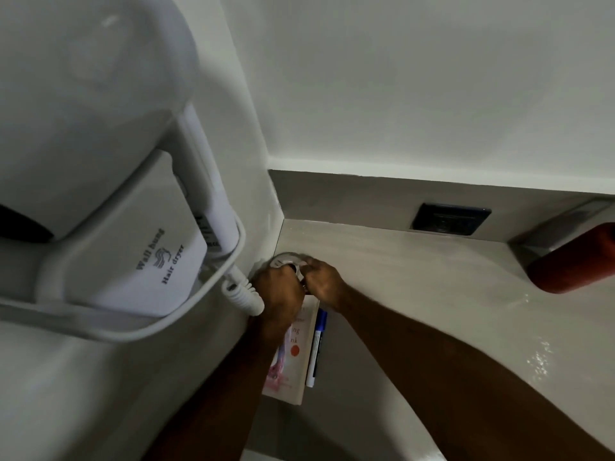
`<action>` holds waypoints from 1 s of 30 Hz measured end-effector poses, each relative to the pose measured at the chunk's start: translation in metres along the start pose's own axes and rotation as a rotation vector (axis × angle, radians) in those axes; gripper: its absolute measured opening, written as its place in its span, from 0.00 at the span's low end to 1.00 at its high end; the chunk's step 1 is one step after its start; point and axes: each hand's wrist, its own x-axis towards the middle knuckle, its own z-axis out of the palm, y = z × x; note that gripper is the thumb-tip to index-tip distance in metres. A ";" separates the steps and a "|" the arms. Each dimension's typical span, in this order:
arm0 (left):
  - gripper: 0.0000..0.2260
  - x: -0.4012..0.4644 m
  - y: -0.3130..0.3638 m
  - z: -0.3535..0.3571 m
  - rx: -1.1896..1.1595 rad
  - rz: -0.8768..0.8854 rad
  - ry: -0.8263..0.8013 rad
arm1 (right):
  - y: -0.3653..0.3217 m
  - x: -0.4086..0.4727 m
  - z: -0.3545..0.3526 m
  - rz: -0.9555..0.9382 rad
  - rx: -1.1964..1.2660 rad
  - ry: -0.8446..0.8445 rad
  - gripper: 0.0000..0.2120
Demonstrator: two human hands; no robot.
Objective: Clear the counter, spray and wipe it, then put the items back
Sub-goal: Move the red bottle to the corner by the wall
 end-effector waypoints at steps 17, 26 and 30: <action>0.27 -0.127 0.254 0.131 0.115 0.807 -0.153 | 0.056 -0.156 -0.324 -0.275 0.113 1.400 0.24; 0.30 -0.178 0.338 0.208 -0.496 0.521 -0.604 | 0.070 -0.156 -0.418 -0.239 -0.148 0.831 0.42; 0.24 -0.167 0.326 0.193 -0.490 0.503 -0.483 | 0.054 -0.149 -0.400 -0.316 -0.360 0.842 0.34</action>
